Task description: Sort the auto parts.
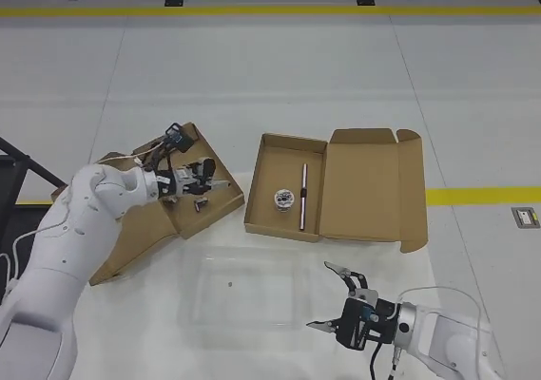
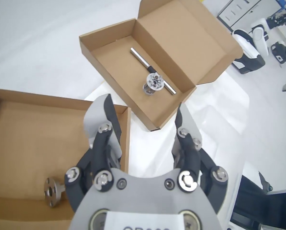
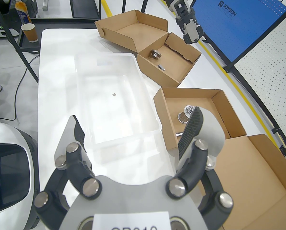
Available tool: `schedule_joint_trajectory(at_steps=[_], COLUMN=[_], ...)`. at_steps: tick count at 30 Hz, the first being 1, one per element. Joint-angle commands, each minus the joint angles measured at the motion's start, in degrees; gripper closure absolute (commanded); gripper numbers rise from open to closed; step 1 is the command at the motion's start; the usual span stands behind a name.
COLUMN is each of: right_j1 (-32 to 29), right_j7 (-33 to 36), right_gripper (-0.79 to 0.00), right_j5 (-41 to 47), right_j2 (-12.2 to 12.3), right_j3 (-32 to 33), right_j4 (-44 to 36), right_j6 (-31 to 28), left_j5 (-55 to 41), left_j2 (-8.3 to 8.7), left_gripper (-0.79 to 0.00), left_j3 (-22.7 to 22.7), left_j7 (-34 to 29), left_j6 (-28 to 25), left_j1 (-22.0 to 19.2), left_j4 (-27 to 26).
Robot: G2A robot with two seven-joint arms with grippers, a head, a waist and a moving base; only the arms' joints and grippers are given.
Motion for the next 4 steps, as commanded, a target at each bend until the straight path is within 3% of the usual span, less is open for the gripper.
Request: schedule_joint_trajectory(at_steps=[1,4], right_j1=[-0.01,-0.01], right_j7=[0.00,0.00], right_gripper=[-0.785,-0.785], right_j5=[0.00,0.00], right_j2=[0.00,0.00], right_j3=[0.00,0.00], right_j4=[0.00,0.00], right_j6=[0.00,0.00], left_j5=[-2.51,-7.50], left_j2=[2.30,5.52], left_gripper=[-0.785,-0.785], left_j3=[-1.89,-5.18], left_j7=[-1.51,-4.15], left_j6=[0.00,0.00], left_j1=[2.79,6.88], left_j4=[-6.51,-14.82])
